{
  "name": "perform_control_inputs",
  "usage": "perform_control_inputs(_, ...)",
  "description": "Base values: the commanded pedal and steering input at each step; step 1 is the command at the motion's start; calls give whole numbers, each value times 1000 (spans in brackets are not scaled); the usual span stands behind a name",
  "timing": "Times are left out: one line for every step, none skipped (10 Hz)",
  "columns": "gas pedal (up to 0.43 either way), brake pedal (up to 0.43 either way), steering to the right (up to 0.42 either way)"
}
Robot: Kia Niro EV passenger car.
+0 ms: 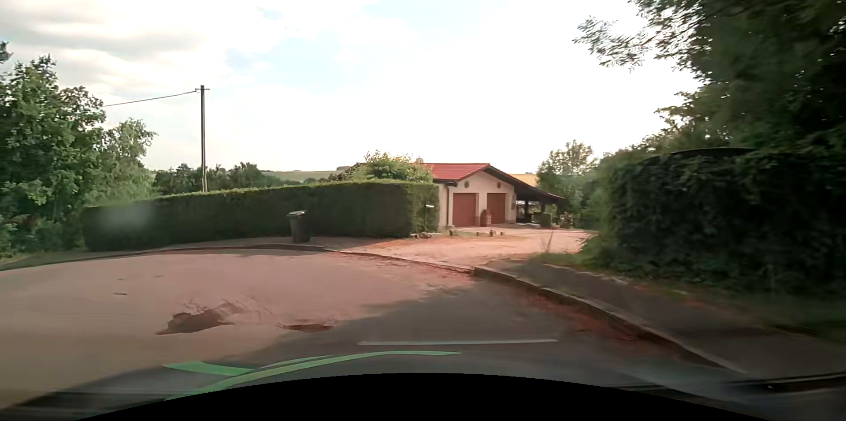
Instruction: Follow the waypoints while adhering to traffic rules and regulations
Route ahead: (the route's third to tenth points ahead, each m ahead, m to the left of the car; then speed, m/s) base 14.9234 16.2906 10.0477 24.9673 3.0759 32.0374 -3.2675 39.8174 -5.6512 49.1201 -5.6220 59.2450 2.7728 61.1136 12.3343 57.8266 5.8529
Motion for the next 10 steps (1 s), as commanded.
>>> perform_control_inputs(0,213,-281)
perform_control_inputs(0,207,-296)
perform_control_inputs(0,207,-302)
perform_control_inputs(0,201,-305)
perform_control_inputs(0,201,-306)
perform_control_inputs(0,195,-319)
perform_control_inputs(0,195,-333)
perform_control_inputs(0,189,-350)
perform_control_inputs(0,183,-366)
perform_control_inputs(0,171,-376)
